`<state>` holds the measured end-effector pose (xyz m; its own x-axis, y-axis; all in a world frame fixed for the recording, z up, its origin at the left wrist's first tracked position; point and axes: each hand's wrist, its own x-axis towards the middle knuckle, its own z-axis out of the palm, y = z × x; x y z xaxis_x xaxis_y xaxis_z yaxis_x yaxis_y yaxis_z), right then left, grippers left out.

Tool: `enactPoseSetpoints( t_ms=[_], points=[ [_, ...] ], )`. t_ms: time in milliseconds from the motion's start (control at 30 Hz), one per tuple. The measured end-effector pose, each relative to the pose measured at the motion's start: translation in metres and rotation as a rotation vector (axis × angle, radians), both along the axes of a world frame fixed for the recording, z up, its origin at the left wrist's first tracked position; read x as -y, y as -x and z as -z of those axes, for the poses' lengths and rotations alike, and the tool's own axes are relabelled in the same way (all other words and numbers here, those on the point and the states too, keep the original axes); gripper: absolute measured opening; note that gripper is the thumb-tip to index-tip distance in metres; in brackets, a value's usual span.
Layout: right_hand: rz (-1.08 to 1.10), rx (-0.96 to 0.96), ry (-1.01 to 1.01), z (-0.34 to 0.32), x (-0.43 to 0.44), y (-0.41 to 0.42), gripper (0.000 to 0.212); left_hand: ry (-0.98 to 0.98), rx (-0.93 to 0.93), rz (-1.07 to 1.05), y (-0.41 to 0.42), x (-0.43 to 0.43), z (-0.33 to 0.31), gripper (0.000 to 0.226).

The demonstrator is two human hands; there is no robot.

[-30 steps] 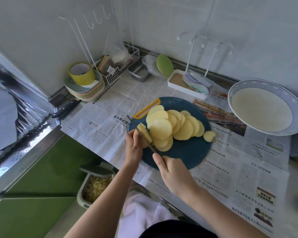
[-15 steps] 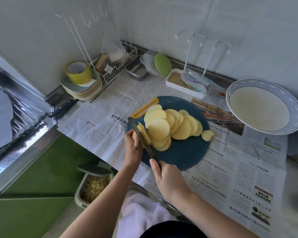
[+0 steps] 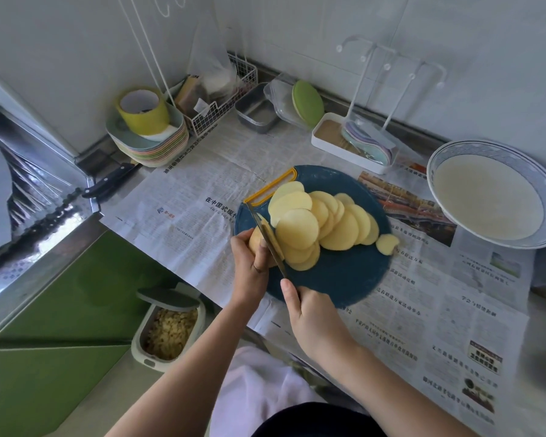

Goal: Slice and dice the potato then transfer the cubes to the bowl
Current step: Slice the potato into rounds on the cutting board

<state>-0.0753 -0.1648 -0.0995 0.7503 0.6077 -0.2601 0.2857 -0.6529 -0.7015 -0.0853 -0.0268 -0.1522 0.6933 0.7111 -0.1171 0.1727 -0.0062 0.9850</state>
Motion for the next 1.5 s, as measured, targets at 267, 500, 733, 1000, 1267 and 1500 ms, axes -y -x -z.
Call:
enactPoseSetpoints(
  t_ms=[267,500,733,1000,1267,1500],
  points=[
    [-0.005,-0.052,0.017,0.003,-0.01,-0.005,0.052,0.013,-0.005,0.016,0.002,-0.004,0.004,0.097],
    [-0.018,-0.111,0.076,0.002,-0.02,-0.015,0.056,0.001,0.015,0.039,0.003,-0.005,0.002,0.096],
    [-0.033,-0.169,0.155,-0.004,-0.027,-0.026,0.058,0.002,0.01,0.03,0.003,-0.005,0.003,0.091],
    [0.083,-0.406,0.144,0.009,-0.023,-0.041,0.062,0.004,0.007,0.017,0.005,-0.006,0.006,0.095],
    [0.362,-1.046,-0.257,0.001,-0.008,-0.049,0.059,-0.003,0.004,-0.005,0.003,-0.006,0.005,0.067],
    [0.27,-0.989,-0.284,-0.015,0.001,-0.049,0.063,-0.034,0.001,-0.016,-0.001,-0.001,0.001,0.069]
  ],
)
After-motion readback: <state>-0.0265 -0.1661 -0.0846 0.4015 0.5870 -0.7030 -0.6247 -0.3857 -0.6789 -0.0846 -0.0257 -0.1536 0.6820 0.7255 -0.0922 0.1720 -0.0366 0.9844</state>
